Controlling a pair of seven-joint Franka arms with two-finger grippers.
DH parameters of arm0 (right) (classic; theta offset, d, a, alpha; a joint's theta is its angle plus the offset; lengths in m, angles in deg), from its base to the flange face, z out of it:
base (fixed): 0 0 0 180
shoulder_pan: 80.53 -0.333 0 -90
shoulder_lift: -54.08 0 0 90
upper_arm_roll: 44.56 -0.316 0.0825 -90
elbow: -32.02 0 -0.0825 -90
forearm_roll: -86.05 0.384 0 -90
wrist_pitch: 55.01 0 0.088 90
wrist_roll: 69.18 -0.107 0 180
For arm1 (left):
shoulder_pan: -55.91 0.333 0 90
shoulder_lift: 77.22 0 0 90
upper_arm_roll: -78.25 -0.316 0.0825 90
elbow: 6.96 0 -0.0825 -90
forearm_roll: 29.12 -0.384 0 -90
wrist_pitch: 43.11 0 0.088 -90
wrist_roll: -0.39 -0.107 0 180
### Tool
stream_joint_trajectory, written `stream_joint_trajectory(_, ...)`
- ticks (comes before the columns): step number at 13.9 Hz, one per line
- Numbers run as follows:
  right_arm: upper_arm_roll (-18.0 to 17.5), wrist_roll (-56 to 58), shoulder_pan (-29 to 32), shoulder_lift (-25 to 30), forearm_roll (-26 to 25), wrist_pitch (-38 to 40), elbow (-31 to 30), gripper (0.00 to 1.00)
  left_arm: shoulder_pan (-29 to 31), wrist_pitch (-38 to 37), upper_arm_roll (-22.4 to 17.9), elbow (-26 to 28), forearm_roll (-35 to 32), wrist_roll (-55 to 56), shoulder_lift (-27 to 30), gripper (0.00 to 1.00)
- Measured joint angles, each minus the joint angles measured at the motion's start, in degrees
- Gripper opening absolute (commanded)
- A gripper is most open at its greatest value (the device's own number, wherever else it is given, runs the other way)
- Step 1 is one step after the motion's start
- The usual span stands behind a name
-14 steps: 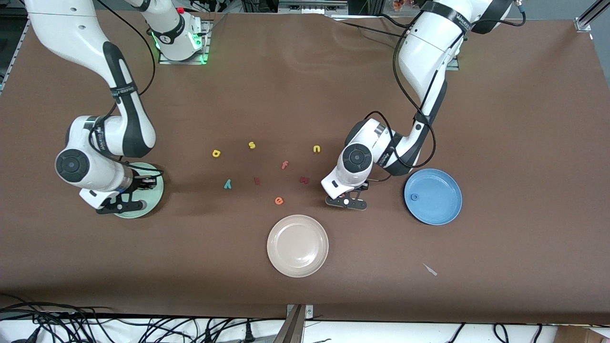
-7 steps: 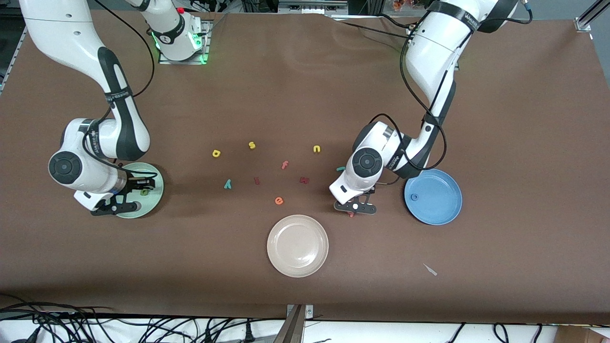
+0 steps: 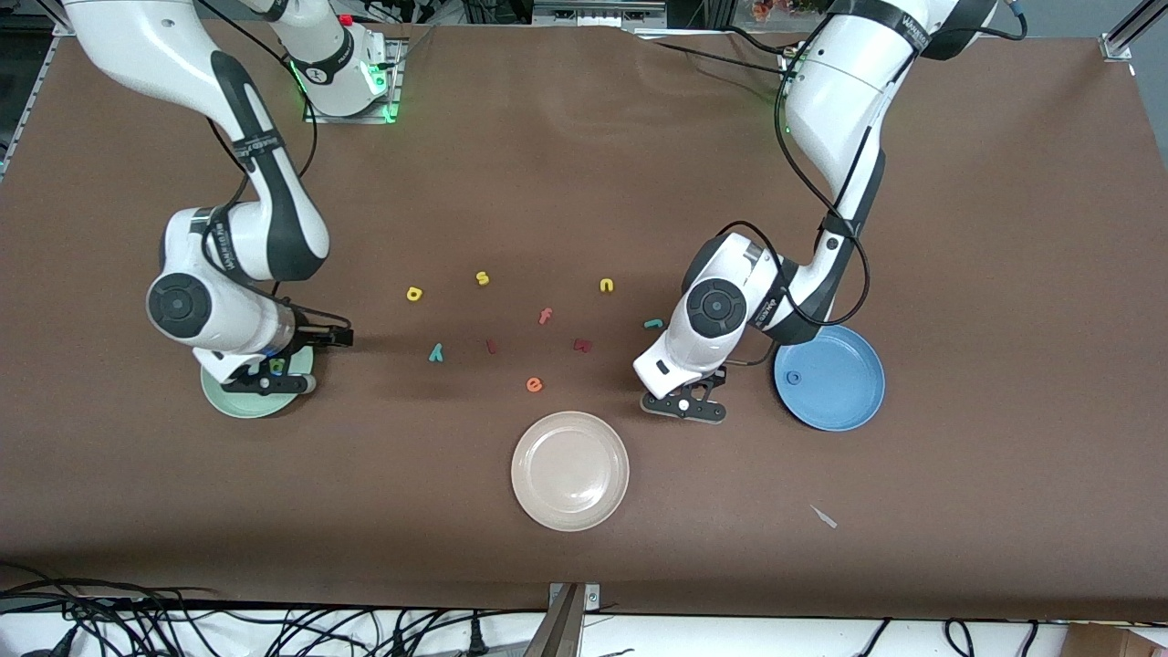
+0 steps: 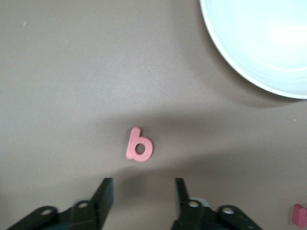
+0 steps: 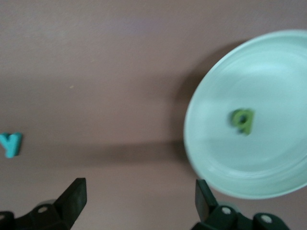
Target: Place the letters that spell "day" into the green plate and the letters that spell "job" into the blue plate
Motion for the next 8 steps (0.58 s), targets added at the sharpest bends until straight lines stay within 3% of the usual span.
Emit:
stream_joint_trajectory(3, -3.1, -6.7, -0.1, 2.0, 0.0, -2.5, -4.0, 1.00, 0.0, 3.4, 0.0, 0.0, 0.0, -2.8, -1.7, 0.98)
stream_joint_trajectory(8, -7.5, -15.3, -0.2, 3.9, 0.0, -11.9, -12.2, 1.00, 0.1, 6.7, -0.1, 0.0, 0.0, -6.2, -3.0, 0.86)
